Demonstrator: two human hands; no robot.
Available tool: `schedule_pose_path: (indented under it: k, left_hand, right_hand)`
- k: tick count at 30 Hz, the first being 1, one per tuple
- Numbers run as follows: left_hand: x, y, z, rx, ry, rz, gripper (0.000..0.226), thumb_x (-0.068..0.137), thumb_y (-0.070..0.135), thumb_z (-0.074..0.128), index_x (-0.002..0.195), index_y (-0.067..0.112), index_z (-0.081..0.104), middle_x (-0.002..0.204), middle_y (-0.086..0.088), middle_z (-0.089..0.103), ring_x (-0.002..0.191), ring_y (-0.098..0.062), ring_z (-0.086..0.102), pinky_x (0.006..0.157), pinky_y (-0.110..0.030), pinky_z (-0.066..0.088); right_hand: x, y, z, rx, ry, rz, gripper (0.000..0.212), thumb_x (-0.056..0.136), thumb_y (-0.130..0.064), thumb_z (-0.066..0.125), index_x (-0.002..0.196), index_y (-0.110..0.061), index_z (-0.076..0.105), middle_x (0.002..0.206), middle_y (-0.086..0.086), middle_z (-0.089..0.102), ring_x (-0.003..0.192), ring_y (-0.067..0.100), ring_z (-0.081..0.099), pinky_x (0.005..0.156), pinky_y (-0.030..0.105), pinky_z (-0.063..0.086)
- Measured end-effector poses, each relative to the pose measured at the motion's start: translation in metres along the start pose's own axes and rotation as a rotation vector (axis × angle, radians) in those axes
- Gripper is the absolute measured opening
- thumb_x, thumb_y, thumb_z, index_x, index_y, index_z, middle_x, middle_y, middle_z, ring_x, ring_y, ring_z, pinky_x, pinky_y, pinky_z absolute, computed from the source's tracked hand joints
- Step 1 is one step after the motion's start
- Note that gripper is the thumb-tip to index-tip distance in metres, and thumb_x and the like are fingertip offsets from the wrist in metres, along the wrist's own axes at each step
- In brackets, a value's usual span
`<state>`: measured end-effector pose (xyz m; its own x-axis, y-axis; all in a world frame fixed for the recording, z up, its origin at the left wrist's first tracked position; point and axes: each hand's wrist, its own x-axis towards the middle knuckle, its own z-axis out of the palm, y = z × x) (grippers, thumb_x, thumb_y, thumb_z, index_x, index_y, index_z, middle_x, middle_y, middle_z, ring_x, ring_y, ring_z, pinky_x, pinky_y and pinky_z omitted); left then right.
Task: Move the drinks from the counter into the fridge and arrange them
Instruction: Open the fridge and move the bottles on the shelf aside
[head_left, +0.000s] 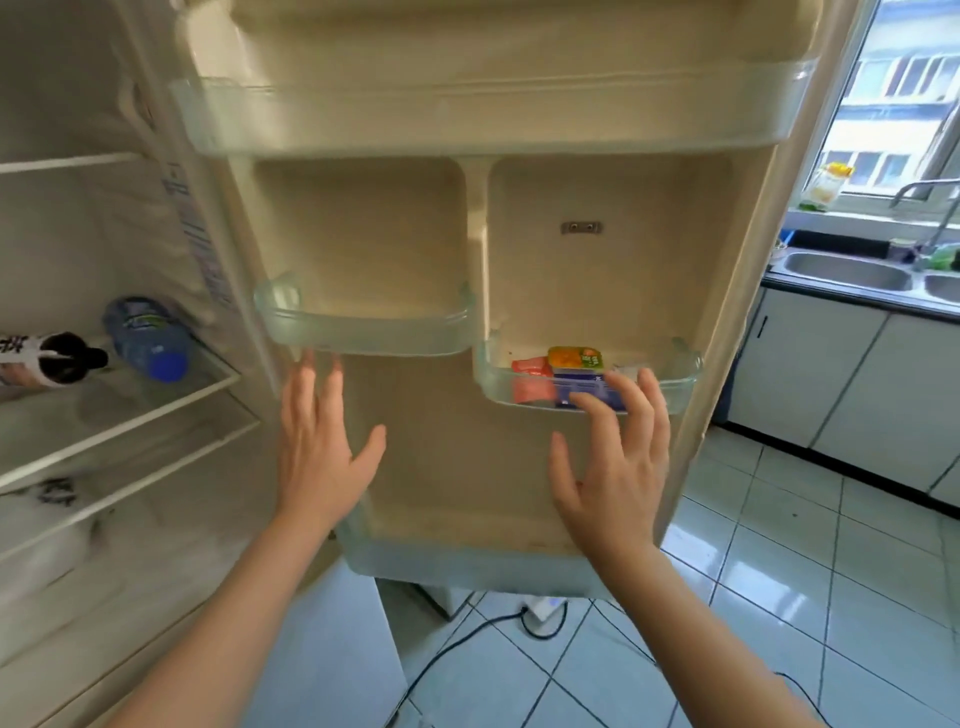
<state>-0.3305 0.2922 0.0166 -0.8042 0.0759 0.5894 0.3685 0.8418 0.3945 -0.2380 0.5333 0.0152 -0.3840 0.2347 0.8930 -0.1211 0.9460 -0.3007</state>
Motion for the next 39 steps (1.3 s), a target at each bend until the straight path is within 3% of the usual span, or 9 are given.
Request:
schedule_pose_path:
  k: [5, 9, 17, 19, 21, 24, 31, 36, 39]
  left_hand:
    - [0.024, -0.001, 0.019, -0.074, 0.059, -0.026, 0.076, 0.083, 0.022, 0.071, 0.144, 0.001, 0.031, 0.152, -0.027, 0.019, 0.141, -0.040, 0.017, 0.112, -0.051, 0.020]
    - [0.040, -0.002, 0.031, -0.123, 0.282, 0.033, 0.058, 0.080, 0.028, 0.058, 0.126, -0.002, 0.040, 0.131, -0.033, 0.037, 0.121, -0.035, 0.032, 0.100, -0.041, 0.029]
    - [0.066, -0.006, 0.046, -0.229, 0.392, 0.155, 0.061, 0.076, 0.024, 0.058, 0.122, -0.002, 0.028, 0.141, -0.036, 0.023, 0.137, -0.037, 0.027, 0.113, -0.032, 0.024]
    - [0.068, -0.009, 0.050, -0.235, 0.375, 0.184, 0.064, 0.076, 0.024, 0.060, 0.126, -0.001, 0.027, 0.145, -0.032, 0.021, 0.140, -0.037, 0.024, 0.113, -0.045, 0.028]
    - [0.068, -0.010, 0.052, -0.251, 0.348, 0.157, 0.067, 0.076, 0.024, 0.061, 0.129, 0.002, 0.026, 0.149, -0.027, 0.017, 0.140, -0.040, 0.023, 0.098, -0.063, 0.038]
    - [0.066, -0.008, 0.049, -0.228, 0.321, 0.143, 0.067, 0.077, 0.025, 0.061, 0.131, 0.006, 0.026, 0.151, -0.023, 0.014, 0.141, -0.041, 0.022, 0.091, -0.065, 0.042]
    - [0.041, -0.028, 0.013, -0.063, 0.285, 0.038, 0.055, 0.085, 0.030, 0.055, 0.133, 0.009, 0.037, 0.144, -0.001, 0.032, 0.134, -0.021, 0.037, 0.098, -0.054, 0.044]
    - [0.007, -0.073, -0.031, 0.074, 0.292, -0.194, 0.040, 0.083, 0.035, 0.051, 0.117, 0.014, 0.056, 0.130, 0.011, 0.046, 0.122, -0.014, 0.048, 0.100, -0.042, 0.043]
    - [-0.010, -0.102, -0.056, 0.138, 0.314, -0.319, 0.039, 0.080, 0.033, 0.051, 0.110, 0.010, 0.060, 0.122, 0.004, 0.055, 0.117, -0.017, 0.052, 0.099, -0.032, 0.039]
  right_hand:
    - [0.027, 0.027, 0.030, -0.030, 0.003, 0.022, 0.035, 0.081, -0.020, 0.057, 0.114, -0.008, 0.052, 0.120, 0.016, 0.053, 0.131, 0.037, 0.036, 0.110, 0.037, 0.028]
    - [0.049, 0.054, 0.058, -0.042, 0.002, 0.032, 0.038, 0.080, -0.020, 0.053, 0.114, -0.004, 0.059, 0.116, 0.017, 0.053, 0.126, 0.034, 0.037, 0.107, 0.034, 0.028]
    - [0.087, 0.084, 0.112, 0.130, -0.016, 0.096, 0.036, 0.078, -0.021, 0.049, 0.109, -0.004, 0.055, 0.115, 0.015, 0.052, 0.125, 0.032, 0.036, 0.107, 0.031, 0.025]
    - [0.092, 0.085, 0.120, 0.200, -0.026, 0.140, 0.036, 0.077, -0.017, 0.049, 0.109, -0.002, 0.056, 0.116, 0.016, 0.051, 0.127, 0.033, 0.034, 0.108, 0.034, 0.025]
    - [0.094, 0.084, 0.126, 0.250, -0.013, 0.173, 0.035, 0.076, -0.013, 0.049, 0.108, 0.000, 0.056, 0.116, 0.017, 0.051, 0.128, 0.035, 0.034, 0.109, 0.033, 0.022]
    - [0.094, 0.077, 0.129, 0.321, 0.025, 0.195, 0.036, 0.078, -0.014, 0.049, 0.110, 0.003, 0.057, 0.118, 0.021, 0.052, 0.131, 0.038, 0.034, 0.112, 0.029, 0.017]
    - [0.068, 0.003, 0.133, 0.619, 0.057, -0.177, 0.029, 0.077, -0.012, 0.053, 0.106, -0.010, 0.053, 0.122, 0.014, 0.049, 0.129, 0.036, 0.038, 0.109, 0.053, 0.026]
    - [0.032, -0.065, 0.148, 1.148, -0.314, -0.377, 0.016, 0.082, -0.006, 0.050, 0.095, -0.010, 0.058, 0.104, 0.004, 0.060, 0.106, 0.021, 0.058, 0.090, 0.032, 0.046]
    - [0.018, -0.106, 0.166, 1.173, -0.641, -0.372, 0.019, 0.081, -0.009, 0.052, 0.097, -0.015, 0.059, 0.097, -0.002, 0.061, 0.091, 0.016, 0.060, 0.077, 0.029, 0.049]
